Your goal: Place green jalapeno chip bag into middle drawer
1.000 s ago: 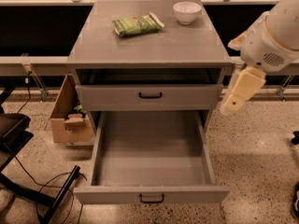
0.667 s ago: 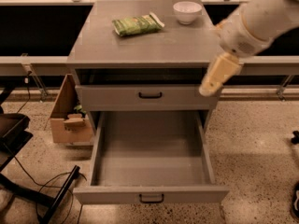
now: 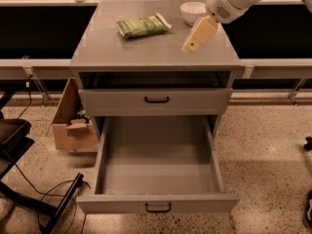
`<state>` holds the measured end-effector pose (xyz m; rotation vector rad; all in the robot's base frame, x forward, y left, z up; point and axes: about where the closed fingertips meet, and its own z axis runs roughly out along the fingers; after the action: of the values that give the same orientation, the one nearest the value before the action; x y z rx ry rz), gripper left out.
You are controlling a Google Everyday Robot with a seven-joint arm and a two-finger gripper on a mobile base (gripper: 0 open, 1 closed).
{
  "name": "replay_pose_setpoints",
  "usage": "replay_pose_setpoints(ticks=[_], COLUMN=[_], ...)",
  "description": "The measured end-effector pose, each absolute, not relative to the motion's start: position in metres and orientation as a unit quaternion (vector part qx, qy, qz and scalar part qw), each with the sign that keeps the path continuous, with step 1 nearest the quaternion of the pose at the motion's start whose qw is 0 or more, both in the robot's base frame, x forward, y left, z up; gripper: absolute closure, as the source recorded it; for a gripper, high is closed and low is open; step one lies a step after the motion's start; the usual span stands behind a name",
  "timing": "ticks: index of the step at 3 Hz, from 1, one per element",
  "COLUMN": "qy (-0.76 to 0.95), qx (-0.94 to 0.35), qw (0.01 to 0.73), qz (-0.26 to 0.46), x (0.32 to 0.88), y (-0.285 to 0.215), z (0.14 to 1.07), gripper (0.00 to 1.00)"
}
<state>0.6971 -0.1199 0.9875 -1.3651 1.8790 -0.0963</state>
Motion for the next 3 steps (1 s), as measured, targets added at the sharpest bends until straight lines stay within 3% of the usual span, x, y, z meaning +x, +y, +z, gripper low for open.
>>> replay_pose_setpoints(ticks=[2, 3], qy=[0.740, 0.721], qx=[-0.519, -0.478], qw=[0.428, 0.502], qz=[-0.028, 0.014], x=[0.715, 0.791], y=[-0.117, -0.096], z=[0.980, 0.965], gripper=[0.00, 0.00])
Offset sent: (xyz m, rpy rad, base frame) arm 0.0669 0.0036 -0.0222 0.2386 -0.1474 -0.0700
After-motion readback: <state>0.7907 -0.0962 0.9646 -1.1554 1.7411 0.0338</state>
